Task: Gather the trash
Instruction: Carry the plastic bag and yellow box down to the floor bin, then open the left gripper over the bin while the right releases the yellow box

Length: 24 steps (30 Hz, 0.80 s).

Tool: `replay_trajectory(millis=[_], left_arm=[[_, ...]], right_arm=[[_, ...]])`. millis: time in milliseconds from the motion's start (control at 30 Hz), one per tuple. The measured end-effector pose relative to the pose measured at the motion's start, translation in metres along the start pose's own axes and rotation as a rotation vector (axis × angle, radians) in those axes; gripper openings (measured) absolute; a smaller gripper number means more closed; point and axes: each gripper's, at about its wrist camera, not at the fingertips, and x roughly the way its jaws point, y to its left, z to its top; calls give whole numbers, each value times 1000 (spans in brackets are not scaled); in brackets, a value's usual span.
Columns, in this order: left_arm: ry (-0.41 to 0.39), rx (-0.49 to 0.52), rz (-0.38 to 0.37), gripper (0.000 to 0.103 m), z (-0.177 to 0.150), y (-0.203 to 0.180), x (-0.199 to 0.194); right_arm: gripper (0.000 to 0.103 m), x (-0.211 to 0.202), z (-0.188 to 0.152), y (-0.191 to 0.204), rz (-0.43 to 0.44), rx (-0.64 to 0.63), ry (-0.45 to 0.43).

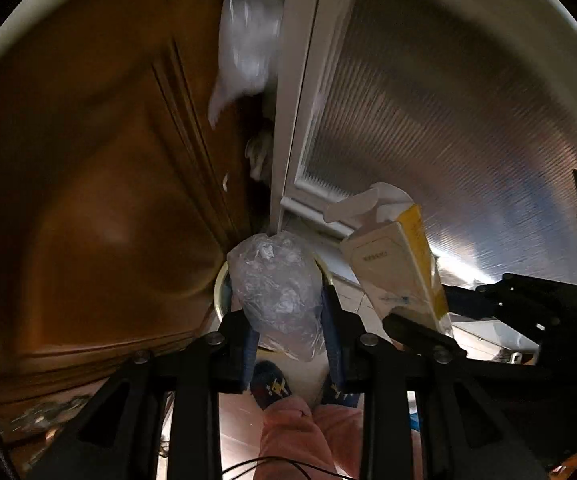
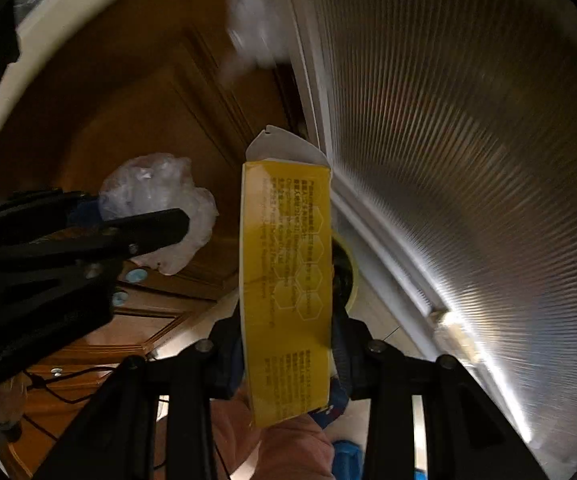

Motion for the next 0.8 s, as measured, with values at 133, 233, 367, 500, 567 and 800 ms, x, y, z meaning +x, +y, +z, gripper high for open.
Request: replay_trajectory(millis=[133, 233, 367, 500, 567, 800], left_arm=[[15, 4, -3, 28, -2, 8, 50], [28, -1, 2, 29, -7, 11, 76], [42, 2, 7, 35, -18, 24, 101], [45, 16, 20, 67, -16, 29, 119], [46, 30, 35, 80, -17, 29, 122], [32, 39, 72, 84, -20, 38, 111]], right_arm=[[37, 53, -1, -13, 15, 34, 22], [37, 91, -1, -22, 31, 52, 31], [39, 129, 3, -30, 35, 60, 35], [48, 159, 5, -39, 19, 88, 37], [59, 166, 6, -41, 14, 92, 18], [62, 162, 3, -46, 7, 102, -32]])
